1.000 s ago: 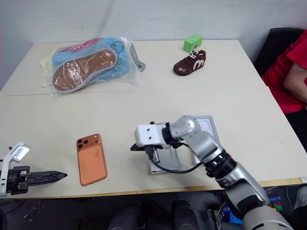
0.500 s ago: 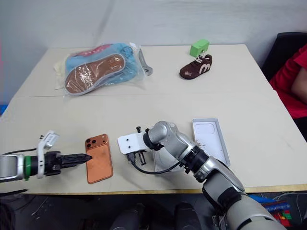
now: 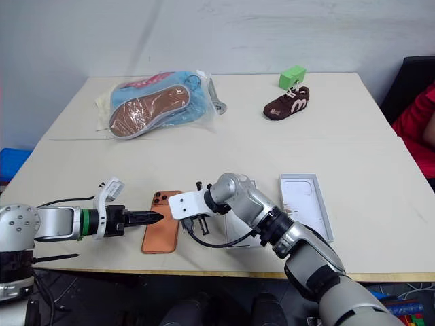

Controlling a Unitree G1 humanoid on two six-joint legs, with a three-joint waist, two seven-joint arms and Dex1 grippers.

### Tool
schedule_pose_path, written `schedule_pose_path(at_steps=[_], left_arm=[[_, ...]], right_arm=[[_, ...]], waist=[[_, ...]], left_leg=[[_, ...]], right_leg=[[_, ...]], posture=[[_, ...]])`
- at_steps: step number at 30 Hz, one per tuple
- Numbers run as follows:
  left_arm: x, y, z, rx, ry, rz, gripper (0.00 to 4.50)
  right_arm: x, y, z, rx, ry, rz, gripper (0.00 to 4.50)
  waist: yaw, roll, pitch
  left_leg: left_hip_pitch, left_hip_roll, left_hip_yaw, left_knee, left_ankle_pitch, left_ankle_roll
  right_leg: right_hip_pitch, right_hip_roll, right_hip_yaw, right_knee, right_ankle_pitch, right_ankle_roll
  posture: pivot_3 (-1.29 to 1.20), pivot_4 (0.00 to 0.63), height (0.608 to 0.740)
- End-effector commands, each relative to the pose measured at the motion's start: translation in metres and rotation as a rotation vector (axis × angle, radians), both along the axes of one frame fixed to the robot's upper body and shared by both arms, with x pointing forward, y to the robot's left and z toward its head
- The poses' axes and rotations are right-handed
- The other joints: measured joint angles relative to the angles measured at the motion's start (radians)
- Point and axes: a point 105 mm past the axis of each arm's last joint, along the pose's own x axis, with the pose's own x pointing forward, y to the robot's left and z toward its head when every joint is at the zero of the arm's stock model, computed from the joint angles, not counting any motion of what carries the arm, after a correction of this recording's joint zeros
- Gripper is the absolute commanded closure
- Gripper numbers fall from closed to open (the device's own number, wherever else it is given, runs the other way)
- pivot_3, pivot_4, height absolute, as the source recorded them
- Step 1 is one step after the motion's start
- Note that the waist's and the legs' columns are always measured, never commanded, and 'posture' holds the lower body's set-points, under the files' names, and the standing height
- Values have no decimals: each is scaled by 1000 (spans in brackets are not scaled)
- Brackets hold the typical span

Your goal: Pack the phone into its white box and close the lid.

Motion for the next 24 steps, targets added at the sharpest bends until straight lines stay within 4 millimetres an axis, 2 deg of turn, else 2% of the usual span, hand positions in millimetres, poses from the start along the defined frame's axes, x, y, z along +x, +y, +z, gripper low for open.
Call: schedule_pose_path(at_steps=[1, 6, 9, 10, 13, 15, 16, 18, 19, 22, 24], left_arm=[[-23, -27, -21, -117, 175, -117, 867], [-20, -31, -11, -168, 174, -142, 2417], [-16, -28, -9, -178, 164, -114, 3398], [-15, -25, -3, -203, 146, -106, 3775], [-17, -19, 15, -262, 101, -119, 3958], [-21, -20, 27, -283, 68, -165, 4408], [-24, -20, 30, -286, 62, -180, 4392], [-28, -31, 41, -287, 21, -266, 4392], [-28, -35, 44, -289, 9, -289, 4392], [-18, -57, 46, -304, -6, -335, 4392], [-17, -74, 46, -316, -6, -388, 4392]], right_arm=[[2, -2, 6, 32, -3, -28, 4500], [0, -5, 6, 43, 11, -35, 4500], [2, -11, 14, 73, 2, -49, 4500], [-2, -17, 24, 111, 21, -49, 4500], [-17, -34, 56, 230, 93, -56, 4500], [-25, -55, 82, 309, 132, -102, 4500], [-29, -61, 88, 326, 141, -118, 4500], [-34, -95, 103, 371, 169, -226, 4500], [-37, -106, 107, 379, 177, -260, 4500], [-53, -154, 105, 333, 212, -397, 3955], [-64, -173, 99, 301, 218, -462, 3236]], waist=[[-2, -6, 0], [-4, -21, 7], [-2, -25, 10], [-1, -26, 11], [0, -28, 14], [1, -29, 16], [0, -29, 16], [3, -31, 16], [4, -31, 16], [18, -29, 18], [27, -32, 19]], left_leg=[[-1, 0, -2, 0, 0, 0], [-3, 0, -9, -3, -3, -3], [-3, -1, -14, -5, -3, -3], [-4, -1, -15, -6, -3, -3], [-12, -2, -22, -6, -2, -4], [-26, -4, -30, -1, 1, 1], [-29, -6, -36, 2, 1, 0], [-36, -14, -50, 3, 1, 0], [-38, -18, -58, 2, 1, 0], [-38, -29, -79, 2, 1, 1], [-39, -33, -85, 1, 0, 1]], right_leg=[[-1, 1, 0, 0, 0, 0], [-4, 4, 0, 1, 0, 0], [-4, 5, 0, 0, 0, 0], [-4, 5, 0, -1, 0, 0], [-7, 6, -1, -5, 0, 0], [-20, 7, -1, -1, 0, 0], [-22, 7, -2, 0, 0, 0], [-30, 8, -1, 1, 0, 0], [-32, 7, -1, 0, 0, 0], [-36, 7, 4, -4, 0, 0], [-35, 7, 7, -6, 0, 0]], posture=[[0, 150, 740], [0, 150, 740], [0, 150, 740], [0, 150, 740], [0, 150, 740], [0, 150, 740], [0, 150, 740], [0, 150, 740], [0, 150, 740], [0, 150, 740], [0, 150, 740]])
